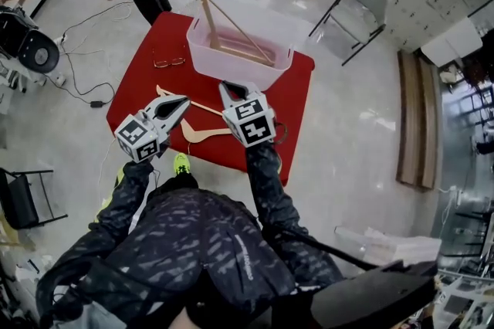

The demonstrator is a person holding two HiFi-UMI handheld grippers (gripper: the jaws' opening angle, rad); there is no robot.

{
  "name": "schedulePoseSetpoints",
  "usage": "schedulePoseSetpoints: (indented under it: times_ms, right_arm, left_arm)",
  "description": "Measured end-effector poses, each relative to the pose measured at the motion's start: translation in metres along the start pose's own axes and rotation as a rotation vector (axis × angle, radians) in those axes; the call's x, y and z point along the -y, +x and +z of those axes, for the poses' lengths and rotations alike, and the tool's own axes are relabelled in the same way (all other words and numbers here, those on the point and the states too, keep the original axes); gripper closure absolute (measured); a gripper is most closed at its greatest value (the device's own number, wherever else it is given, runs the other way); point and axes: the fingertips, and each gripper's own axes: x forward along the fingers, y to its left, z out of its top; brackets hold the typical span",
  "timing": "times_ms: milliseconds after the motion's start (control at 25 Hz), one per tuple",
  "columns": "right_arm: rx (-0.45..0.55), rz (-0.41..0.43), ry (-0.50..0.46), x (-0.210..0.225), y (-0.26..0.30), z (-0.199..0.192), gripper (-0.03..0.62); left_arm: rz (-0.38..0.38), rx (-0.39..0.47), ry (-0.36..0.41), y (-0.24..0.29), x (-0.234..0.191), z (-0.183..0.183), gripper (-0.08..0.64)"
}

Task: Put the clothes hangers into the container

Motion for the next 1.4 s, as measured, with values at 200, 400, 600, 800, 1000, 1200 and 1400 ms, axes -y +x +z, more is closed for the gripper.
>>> schedulePoseSetpoints:
  times_ms: [200, 400, 600, 800, 1000, 1200, 1400]
  right_arm:
    - [-0.002, 0.022, -0.003, -0.017, -0.017, -0.016, 0.574]
    - [-0.018, 0.05, -0.008, -0.034, -0.037, -0.04, 0.574]
    - [-0.038, 0.075, -0.013, -0.05, -0.054, -0.063, 0.574]
    - [-0.054, 0.094, -0.028, -0.062, -0.065, -0.084, 0.574]
    - [-0.075, 0.128, -0.044, -0.077, -0.065, -0.097, 0.574]
    - [-0.11, 0.18, -0.048, -0.094, -0.054, -0.114, 0.571]
    - [-0.152, 0.221, -0.044, -0.103, -0.033, -0.117, 0.511]
  left_arm:
    - [0.029, 0.003, -0.012, -0.011, 0.02, -0.009, 0.548]
    - [0.031, 0.0, -0.038, -0.014, 0.052, -0.026, 0.548]
    - [0.033, -0.011, -0.06, -0.017, 0.082, -0.041, 0.548]
    - [0.039, -0.011, -0.077, -0.018, 0.102, -0.054, 0.548]
    - [0.039, -0.016, -0.086, -0.022, 0.115, -0.06, 0.548]
    - [0.046, -0.014, -0.093, -0.033, 0.114, -0.072, 0.548]
    - [0.075, -0.02, -0.125, -0.045, 0.095, -0.077, 0.548]
